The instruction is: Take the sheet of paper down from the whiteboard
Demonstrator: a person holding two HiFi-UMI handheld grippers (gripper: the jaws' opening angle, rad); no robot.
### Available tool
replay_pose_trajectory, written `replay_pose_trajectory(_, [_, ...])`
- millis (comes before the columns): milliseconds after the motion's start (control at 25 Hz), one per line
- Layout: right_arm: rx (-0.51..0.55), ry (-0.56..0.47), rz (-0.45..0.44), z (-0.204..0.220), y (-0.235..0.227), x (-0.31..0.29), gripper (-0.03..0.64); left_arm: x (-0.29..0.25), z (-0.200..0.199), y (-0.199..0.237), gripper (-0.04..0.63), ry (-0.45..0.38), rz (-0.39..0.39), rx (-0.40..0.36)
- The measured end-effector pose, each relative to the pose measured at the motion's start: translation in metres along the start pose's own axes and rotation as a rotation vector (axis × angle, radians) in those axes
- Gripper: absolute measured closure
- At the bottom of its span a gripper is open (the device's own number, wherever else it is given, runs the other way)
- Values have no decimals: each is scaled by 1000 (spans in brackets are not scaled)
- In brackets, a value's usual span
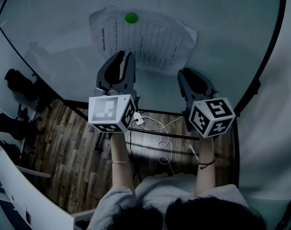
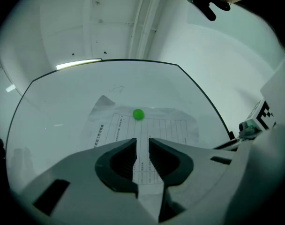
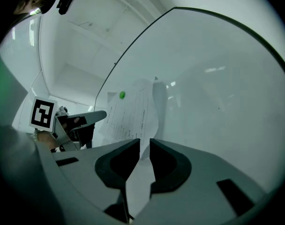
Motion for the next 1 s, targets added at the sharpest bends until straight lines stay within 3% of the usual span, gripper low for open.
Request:
replay_pose_trajectory(440, [-9,2,24,-3,2,-2,540,-38,-21,7,477,-75,80,-80])
replay_pose_trajectory(1000, [-40,10,40,1,0,-7,509,-63,-28,8,466,-104,131,-126])
Point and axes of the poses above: the fingertips, and each gripper's own axes: x backward along the fingers, y to its left, z out of its underside, the point moved 6 cm from there along x, backward along the fingers, and after that the axes turned 14 degrees about -y, right-handed, at the moved point
